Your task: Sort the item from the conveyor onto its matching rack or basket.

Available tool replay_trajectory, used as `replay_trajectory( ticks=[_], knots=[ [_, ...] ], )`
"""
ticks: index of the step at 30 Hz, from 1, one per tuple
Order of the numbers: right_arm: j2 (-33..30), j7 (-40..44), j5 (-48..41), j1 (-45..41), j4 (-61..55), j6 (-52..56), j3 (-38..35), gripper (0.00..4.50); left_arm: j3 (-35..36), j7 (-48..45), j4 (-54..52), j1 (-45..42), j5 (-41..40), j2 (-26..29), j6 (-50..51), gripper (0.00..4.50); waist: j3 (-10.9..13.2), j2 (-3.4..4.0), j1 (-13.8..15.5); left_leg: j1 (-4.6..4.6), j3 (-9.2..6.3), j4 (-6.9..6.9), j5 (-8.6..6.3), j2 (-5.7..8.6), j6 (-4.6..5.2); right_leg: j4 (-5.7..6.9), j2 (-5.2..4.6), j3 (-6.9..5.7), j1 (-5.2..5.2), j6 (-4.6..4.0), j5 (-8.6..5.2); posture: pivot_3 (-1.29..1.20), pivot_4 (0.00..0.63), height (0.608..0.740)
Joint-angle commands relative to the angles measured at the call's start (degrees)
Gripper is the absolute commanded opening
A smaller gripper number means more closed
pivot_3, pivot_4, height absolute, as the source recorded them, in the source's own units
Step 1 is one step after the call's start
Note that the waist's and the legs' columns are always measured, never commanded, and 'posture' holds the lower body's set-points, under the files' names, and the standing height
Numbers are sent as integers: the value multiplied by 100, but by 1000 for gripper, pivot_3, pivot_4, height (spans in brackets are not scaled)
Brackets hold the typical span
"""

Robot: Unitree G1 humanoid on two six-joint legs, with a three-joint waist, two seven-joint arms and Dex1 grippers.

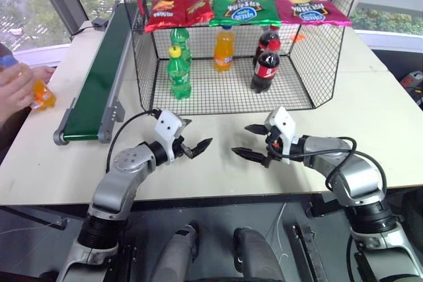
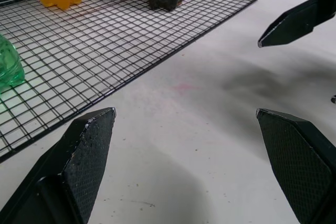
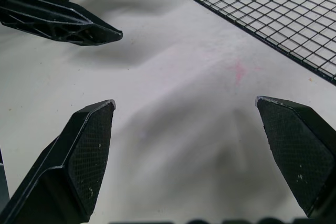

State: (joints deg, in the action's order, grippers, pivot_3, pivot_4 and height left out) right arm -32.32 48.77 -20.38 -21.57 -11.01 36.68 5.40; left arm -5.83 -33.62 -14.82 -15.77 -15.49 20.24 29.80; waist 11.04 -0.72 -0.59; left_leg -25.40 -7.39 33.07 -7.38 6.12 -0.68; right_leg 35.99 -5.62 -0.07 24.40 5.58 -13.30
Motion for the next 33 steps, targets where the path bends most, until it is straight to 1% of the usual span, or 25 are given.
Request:
replay_trajectory(
  ticks=[1, 33],
  knots=[
    [12, 16, -66, -140, -197, -70, -17, 4436, 133, -3, -252, 3, -117, 13, -73, 4500, 0, 0, 0, 0, 0, 0, 0, 0, 0, 0, 0, 0, 0, 0, 0, 0, 150, 738],
    [-12, 57, -122, -182, -251, -29, -26, 4436, 47, 107, -252, 29, -80, 64, -20, 4500, 0, 0, 0, -1, -1, 0, 0, 0, 0, -2, 0, 0, 0, 0, 0, 0, 150, 738]
  ],
)
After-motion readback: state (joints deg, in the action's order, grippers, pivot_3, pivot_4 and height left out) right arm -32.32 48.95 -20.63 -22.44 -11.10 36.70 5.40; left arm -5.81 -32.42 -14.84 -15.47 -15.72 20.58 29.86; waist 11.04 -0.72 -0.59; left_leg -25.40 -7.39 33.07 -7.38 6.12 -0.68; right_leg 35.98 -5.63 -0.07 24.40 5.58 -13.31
